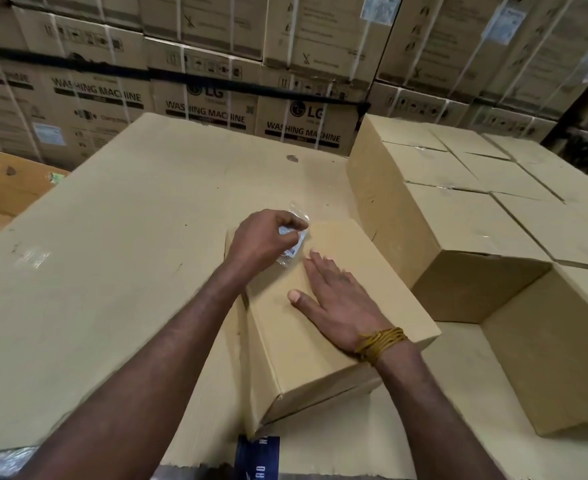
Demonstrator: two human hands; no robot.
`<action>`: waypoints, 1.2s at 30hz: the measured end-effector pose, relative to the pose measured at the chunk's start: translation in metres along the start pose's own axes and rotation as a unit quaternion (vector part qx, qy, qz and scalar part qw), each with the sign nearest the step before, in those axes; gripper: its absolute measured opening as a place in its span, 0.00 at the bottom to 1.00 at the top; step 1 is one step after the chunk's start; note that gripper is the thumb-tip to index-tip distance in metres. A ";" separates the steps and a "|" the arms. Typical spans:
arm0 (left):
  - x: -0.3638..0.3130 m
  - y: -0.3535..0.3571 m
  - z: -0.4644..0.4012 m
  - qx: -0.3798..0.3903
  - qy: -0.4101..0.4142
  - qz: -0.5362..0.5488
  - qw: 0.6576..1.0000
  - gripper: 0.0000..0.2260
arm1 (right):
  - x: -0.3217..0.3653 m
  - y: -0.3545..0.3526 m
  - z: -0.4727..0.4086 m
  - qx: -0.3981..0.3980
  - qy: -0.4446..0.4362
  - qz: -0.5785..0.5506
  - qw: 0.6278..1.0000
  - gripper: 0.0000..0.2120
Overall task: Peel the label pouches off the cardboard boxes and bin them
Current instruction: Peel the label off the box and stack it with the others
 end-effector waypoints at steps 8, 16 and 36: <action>0.004 0.001 -0.001 0.012 -0.014 0.029 0.999 0.13 | 0.034 0.009 0.066 0.026 -0.056 0.001 0.998 0.37; 0.000 0.001 0.000 0.001 -0.003 -0.008 1.000 0.13 | -0.005 -0.003 0.003 -0.009 0.004 -0.002 1.000 0.36; 0.000 -0.002 0.003 -0.007 -0.018 -0.006 1.000 0.13 | -0.003 -0.001 0.008 -0.001 0.000 0.012 1.000 0.39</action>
Point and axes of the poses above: each hand's wrist, its own z-axis away from the middle knuckle, its own y-axis out of the palm, x = y × z, the point moved 8 cm from there along -z, towards the middle knuckle, and after that the axes turned 15 degrees about -y, right-handed, at the moved point
